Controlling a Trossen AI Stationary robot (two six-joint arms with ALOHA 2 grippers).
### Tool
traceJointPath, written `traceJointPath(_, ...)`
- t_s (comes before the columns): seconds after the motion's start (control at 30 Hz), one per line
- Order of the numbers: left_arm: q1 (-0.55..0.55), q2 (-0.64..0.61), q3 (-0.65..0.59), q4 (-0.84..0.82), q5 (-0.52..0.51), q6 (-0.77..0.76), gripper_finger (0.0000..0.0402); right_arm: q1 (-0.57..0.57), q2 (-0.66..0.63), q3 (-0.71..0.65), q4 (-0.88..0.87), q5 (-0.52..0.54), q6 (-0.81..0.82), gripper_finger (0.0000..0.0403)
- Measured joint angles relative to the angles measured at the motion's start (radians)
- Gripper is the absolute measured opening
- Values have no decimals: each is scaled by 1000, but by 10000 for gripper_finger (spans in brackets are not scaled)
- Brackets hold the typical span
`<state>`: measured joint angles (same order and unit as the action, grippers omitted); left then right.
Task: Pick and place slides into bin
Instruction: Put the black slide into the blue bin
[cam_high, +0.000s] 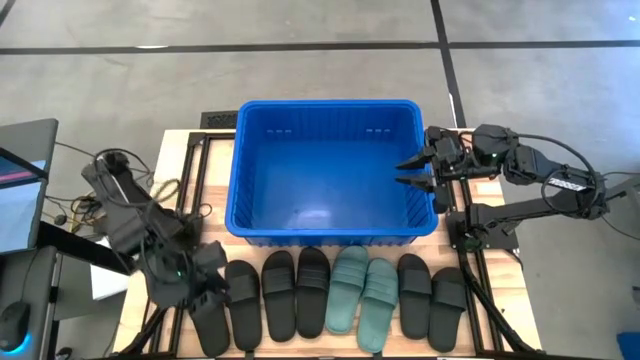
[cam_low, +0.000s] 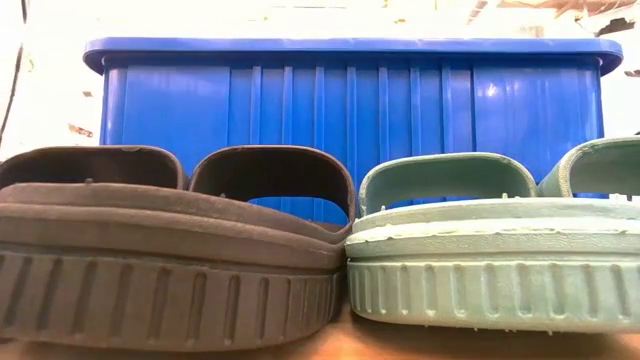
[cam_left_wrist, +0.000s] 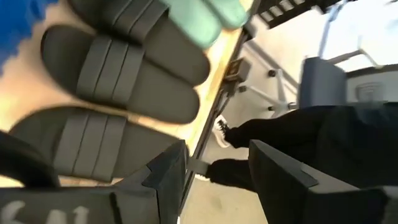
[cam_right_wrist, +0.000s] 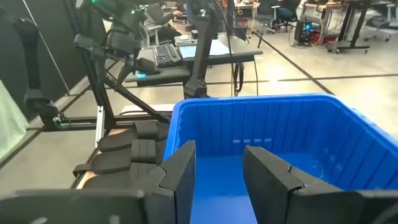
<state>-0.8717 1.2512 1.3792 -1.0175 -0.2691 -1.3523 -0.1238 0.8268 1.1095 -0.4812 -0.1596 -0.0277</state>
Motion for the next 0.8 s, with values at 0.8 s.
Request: traceJointPath(0.8, -151, 325, 0, -160, 198, -243, 164, 0, 0, 0, -34, -26, -34, 120)
